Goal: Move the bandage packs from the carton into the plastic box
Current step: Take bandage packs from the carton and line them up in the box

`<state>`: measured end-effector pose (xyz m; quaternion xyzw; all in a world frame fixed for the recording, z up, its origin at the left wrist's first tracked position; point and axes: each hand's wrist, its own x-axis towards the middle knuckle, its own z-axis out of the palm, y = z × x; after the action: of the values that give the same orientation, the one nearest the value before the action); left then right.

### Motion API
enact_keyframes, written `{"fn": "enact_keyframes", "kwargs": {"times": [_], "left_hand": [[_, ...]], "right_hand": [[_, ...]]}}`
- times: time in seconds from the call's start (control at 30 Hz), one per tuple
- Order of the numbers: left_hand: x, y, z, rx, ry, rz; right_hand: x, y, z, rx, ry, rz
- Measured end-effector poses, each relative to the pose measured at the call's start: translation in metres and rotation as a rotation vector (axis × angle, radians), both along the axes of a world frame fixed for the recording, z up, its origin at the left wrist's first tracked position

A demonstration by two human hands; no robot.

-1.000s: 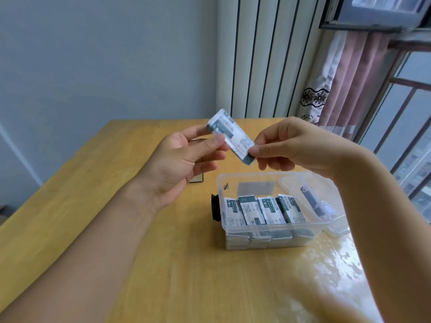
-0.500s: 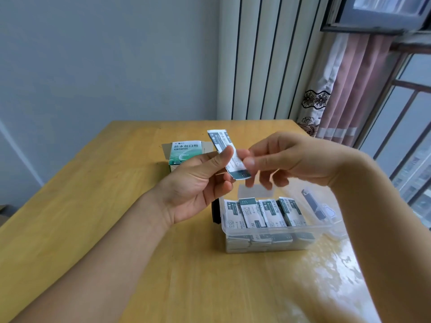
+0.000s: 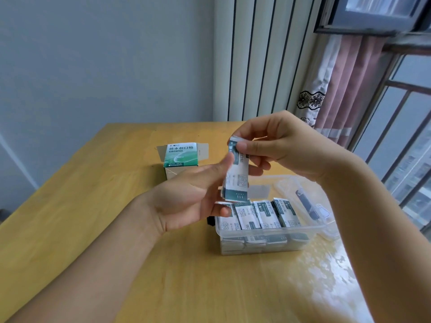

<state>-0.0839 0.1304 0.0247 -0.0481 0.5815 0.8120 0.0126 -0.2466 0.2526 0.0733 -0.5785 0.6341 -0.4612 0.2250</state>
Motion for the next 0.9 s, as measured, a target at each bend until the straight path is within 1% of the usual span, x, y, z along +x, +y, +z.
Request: {"fn": "enact_keyframes", "kwargs": {"times": [0.07, 0.13, 0.2, 0.33, 0.4, 0.5, 0.6, 0.77, 0.9], "left_hand": [[-0.003, 0.005, 0.003, 0.035, -0.064, 0.042], [-0.007, 0.014, 0.005, 0.101, -0.086, 0.126], [-0.009, 0.022, 0.008, 0.150, -0.070, 0.201], [-0.011, 0.026, 0.005, -0.016, -0.053, 0.292], [-0.013, 0.027, 0.002, -0.063, -0.035, 0.339], [-0.015, 0.030, -0.001, -0.093, -0.011, 0.374], [-0.016, 0.032, -0.007, -0.138, 0.018, 0.367], [-0.019, 0.031, -0.011, -0.163, 0.060, 0.350], [-0.019, 0.031, -0.011, -0.178, 0.051, 0.300]], "right_hand": [[-0.003, 0.003, 0.002, -0.007, -0.012, -0.051], [-0.002, 0.005, 0.003, 0.002, 0.067, -0.102], [0.001, 0.007, 0.003, 0.000, 0.143, -0.133], [0.009, 0.011, -0.002, -0.033, 0.260, -0.185], [0.010, 0.011, -0.006, -0.059, 0.287, -0.196], [0.005, 0.014, -0.006, -0.073, 0.276, -0.201], [-0.001, 0.016, -0.005, -0.042, 0.243, -0.187], [-0.013, 0.021, 0.000, 0.022, 0.152, -0.124], [-0.017, 0.022, -0.002, -0.025, 0.041, -0.122]]}}
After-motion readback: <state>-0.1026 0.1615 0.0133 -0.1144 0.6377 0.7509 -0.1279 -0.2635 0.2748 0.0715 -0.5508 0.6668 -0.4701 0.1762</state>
